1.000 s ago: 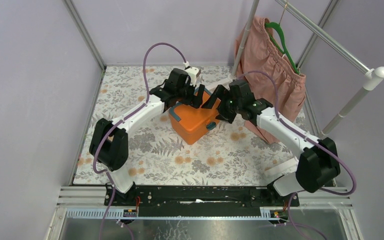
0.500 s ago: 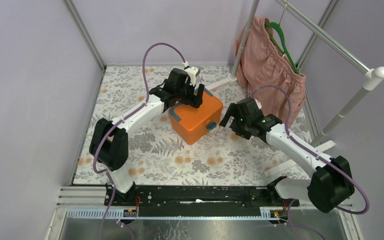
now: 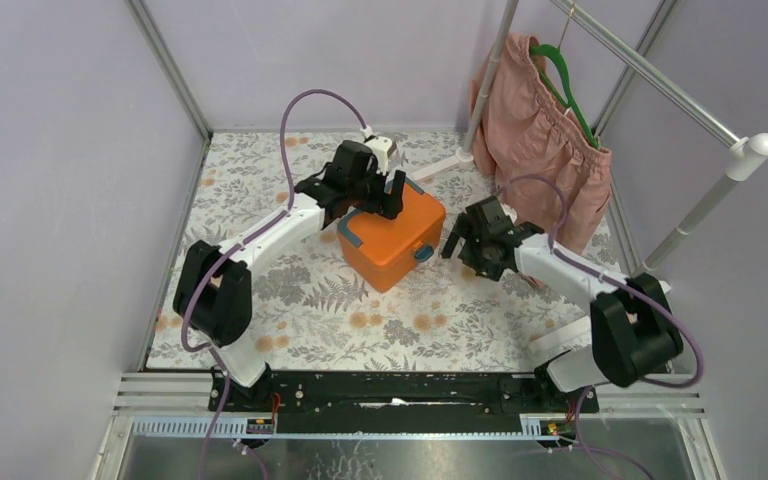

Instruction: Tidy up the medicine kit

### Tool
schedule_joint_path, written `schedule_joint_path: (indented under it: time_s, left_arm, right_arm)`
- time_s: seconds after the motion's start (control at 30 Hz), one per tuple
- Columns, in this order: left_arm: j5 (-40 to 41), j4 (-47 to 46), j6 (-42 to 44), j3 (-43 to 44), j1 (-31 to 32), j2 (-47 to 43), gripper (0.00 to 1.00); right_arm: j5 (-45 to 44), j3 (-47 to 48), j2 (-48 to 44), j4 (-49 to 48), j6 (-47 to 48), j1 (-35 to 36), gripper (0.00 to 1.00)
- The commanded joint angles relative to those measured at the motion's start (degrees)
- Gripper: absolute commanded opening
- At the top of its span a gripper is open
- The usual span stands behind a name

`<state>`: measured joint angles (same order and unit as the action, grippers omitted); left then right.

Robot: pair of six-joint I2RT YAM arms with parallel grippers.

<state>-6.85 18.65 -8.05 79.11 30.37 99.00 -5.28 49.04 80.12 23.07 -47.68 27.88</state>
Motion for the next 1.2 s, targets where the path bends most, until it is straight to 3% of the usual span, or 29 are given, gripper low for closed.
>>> schedule_joint_path:
  time_s: [0.0, 0.4, 0.5, 0.6, 0.7, 0.83, 1.03, 1.17]
  left_arm:
    - [-0.78, 12.65, -0.78, -7.44, 0.46, -0.87, 0.92]
    - [-2.35, 13.15, -4.84, -16.84, 0.56, -12.62, 0.91]
    - [-1.33, 13.23, -4.57, -17.5, 0.54, -13.19, 0.91]
    - [2.14, 14.22, -4.55, -16.53, 0.52, -12.74, 0.91]
    - [6.11, 14.24, -4.55, -14.47, 0.56, -14.03, 0.92]
    - [6.68, 15.0, -3.46, -10.01, 0.57, -14.11, 0.93]
    - [4.59, 14.9, -2.09, -9.08, 0.56, -11.55, 0.93]
    - [3.75, 13.96, -1.79, -11.56, 0.55, -11.9, 0.93]
  right_arm:
    - [3.98, 7.95, 6.05, -5.61, 3.66, -1.58, 1.0]
    - [17.19, 21.14, 17.06, -9.35, 13.53, -1.76, 1.0]
    - [14.41, 22.07, 16.4, -6.96, 14.61, -1.71, 1.0]
    - [5.37, 21.52, 13.65, -2.65, 13.9, -1.91, 1.0]
    - [-1.38, 18.64, 9.62, 0.22, 12.05, -3.63, 1.0]
    - [-1.41, 12.26, 4.05, 0.58, 9.66, -7.02, 1.0]
    - [10.46, 0.8, -1.9, -4.78, 6.37, -7.84, 1.0]
    - [20.54, -6.31, -3.29, -14.21, 1.7, -7.86, 1.0]
